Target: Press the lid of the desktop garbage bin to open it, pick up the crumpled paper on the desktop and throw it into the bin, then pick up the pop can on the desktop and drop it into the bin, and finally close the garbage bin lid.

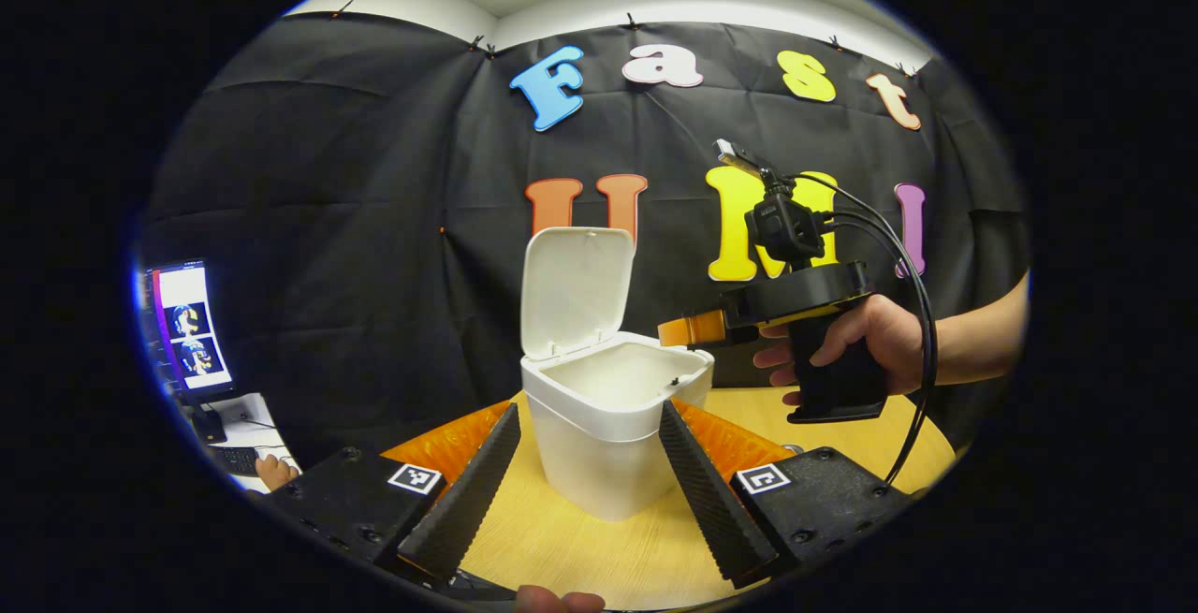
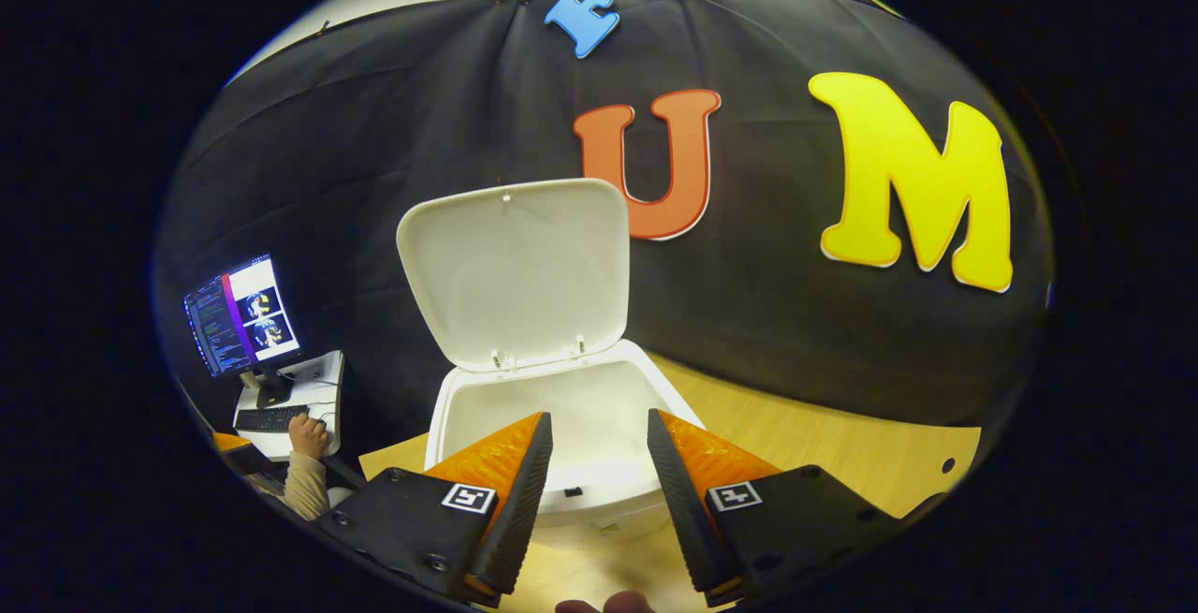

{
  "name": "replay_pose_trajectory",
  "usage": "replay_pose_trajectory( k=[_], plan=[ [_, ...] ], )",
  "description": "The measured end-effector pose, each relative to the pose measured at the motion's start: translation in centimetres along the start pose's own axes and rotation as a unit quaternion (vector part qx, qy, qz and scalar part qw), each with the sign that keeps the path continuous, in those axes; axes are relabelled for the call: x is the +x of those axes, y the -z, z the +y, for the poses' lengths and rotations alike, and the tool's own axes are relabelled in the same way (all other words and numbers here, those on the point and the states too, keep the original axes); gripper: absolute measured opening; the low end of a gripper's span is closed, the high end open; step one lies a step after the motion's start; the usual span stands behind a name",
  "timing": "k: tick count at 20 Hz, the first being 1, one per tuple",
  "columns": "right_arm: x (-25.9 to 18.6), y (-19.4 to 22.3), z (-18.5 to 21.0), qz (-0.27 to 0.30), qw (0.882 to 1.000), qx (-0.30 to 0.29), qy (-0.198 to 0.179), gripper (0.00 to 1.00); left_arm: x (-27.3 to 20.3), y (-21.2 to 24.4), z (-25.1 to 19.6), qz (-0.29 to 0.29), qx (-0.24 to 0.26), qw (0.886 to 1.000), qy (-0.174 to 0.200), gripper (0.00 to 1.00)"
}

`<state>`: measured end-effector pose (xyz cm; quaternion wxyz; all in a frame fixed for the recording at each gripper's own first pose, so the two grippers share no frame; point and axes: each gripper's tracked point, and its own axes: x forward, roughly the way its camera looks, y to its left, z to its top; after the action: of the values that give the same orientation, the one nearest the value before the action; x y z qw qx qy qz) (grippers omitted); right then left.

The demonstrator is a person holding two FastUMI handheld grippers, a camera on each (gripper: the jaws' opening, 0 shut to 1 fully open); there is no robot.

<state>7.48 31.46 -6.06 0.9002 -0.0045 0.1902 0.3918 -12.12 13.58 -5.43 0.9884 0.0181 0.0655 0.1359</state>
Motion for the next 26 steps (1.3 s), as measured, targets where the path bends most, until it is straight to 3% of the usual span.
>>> replay_pose_trajectory(
  k=[2,4,9,18,26],
  plan=[
    [-2.5,-1.0,-1.1,-0.027,1.0,-0.004,0.008,0.75,0.5,0.4,-1.4,-0.001,0.007,1.0,0.023,0.98],
    [-4.9,-1.2,-2.7,-0.049,0.999,-0.012,0.021,0.76,0.8,0.7,-3.0,-0.003,0.015,0.999,0.05,0.98],
    [-11.4,-0.8,-8.8,-0.084,0.992,-0.021,0.094,0.77,2.0,2.1,-8.6,0.0,0.026,0.993,0.115,0.98],
    [-21.1,4.6,-18.1,-0.071,0.974,0.03,0.212,0.78,3.9,7.3,-17.1,0.037,0.04,0.975,0.214,0.98],
    [-29.0,8.9,-22.6,-0.052,0.955,0.046,0.288,0.78,5.7,14.1,-21.2,0.088,0.042,0.962,0.254,0.98]
  ],
)
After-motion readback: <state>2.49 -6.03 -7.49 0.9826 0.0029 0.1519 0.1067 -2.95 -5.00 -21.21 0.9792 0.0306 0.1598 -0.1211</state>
